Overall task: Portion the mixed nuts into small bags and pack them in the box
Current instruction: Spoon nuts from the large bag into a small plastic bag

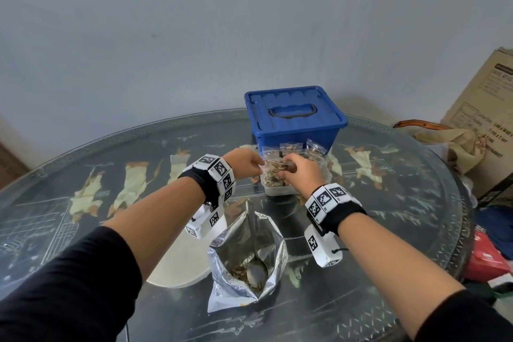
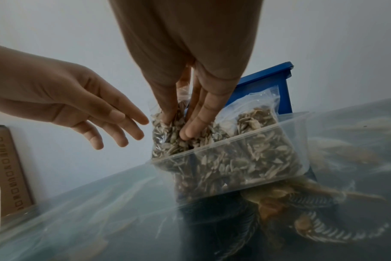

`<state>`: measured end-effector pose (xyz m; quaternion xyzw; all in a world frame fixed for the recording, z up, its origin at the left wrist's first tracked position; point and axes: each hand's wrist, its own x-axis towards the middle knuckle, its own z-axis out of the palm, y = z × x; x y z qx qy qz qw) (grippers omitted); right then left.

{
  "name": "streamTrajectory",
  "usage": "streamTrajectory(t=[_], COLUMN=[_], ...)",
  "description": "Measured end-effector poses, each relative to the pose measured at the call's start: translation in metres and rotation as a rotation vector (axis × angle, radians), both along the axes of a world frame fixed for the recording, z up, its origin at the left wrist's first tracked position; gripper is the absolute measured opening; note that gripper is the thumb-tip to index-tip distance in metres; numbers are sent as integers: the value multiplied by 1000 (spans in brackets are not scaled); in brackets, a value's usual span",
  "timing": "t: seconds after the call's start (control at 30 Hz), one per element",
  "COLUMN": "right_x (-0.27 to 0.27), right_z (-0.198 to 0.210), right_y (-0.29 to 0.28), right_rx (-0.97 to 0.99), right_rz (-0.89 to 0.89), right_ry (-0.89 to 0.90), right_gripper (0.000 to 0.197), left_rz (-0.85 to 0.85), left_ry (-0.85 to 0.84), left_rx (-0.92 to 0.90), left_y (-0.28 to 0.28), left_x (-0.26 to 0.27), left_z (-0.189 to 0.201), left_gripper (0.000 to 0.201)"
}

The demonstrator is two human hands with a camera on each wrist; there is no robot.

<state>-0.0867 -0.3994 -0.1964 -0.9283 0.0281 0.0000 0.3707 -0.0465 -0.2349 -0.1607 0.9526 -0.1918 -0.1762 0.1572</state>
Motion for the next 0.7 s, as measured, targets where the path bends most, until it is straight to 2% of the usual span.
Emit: streamTrajectory(t=[0.17,0.33,0.47,0.7], right_x=[3,10,17,21], right_z=[-1,-4,-7,-9], right_y=[0,1,0,1], right_rx=[-15,-24,20,-39], right_rz=[10,32,33,54], right_ry=[-7,-1,50,79], right_gripper=[40,42,42,42], left_rz=[-60,-73,-101,-120], left_ry=[51,72,47,78], left_rx=[118,116,195,226], left_y=[-8,-8,-11,-14], left_x=[3,7,7,7], left_z=[-14,-18,-19,-22], left_gripper=[40,39,38,39])
